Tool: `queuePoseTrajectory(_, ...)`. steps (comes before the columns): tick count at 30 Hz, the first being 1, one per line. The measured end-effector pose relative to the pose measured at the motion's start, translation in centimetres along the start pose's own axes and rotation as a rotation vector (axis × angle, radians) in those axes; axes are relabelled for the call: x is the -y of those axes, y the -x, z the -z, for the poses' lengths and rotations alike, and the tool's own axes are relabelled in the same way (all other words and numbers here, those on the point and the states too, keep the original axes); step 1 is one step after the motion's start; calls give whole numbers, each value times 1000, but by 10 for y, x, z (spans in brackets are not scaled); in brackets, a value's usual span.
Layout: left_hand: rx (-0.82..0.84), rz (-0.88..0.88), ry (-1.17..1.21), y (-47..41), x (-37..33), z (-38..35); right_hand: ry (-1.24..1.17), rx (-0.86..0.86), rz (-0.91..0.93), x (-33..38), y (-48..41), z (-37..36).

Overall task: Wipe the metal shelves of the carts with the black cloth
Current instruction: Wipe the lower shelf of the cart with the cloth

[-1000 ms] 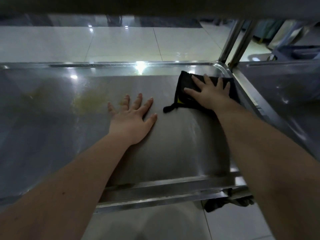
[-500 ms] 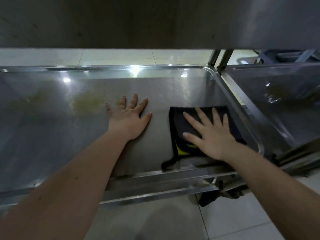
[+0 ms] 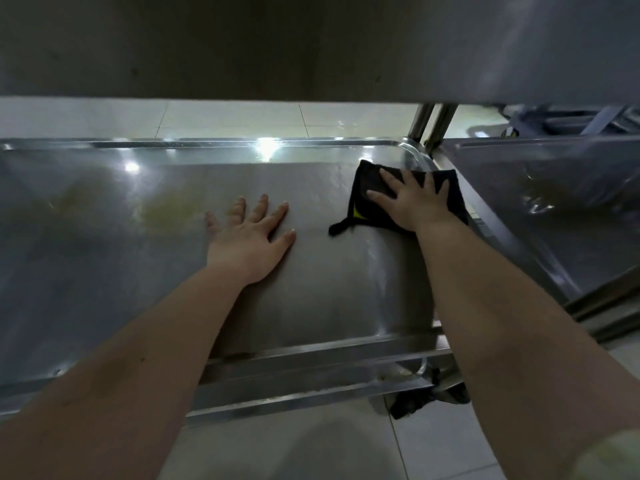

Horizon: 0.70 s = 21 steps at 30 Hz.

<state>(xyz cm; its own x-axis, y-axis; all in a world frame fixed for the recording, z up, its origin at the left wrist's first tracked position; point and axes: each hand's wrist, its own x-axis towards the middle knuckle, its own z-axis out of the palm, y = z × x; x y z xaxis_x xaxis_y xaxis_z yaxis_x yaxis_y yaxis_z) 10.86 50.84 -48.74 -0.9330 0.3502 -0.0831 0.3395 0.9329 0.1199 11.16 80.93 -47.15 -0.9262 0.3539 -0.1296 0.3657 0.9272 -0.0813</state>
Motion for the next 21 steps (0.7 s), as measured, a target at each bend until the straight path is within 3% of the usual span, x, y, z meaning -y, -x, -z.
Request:
queuePoseTrajectory(4,7,16,0,-3,-1,2,-12,41,35,-3,24,-1)
queuePoseTrajectory(13,-4,-2,-19,0,-2,0,23,162,100,-56,184,-8)
queuePoseTrajectory(17,-4,-4,-15,1,-1,1,12,138,30,-12,182,-16)
queuePoseTrajectory(21,2,-6,-30,2,2,5,33,140,196,60,189,-29)
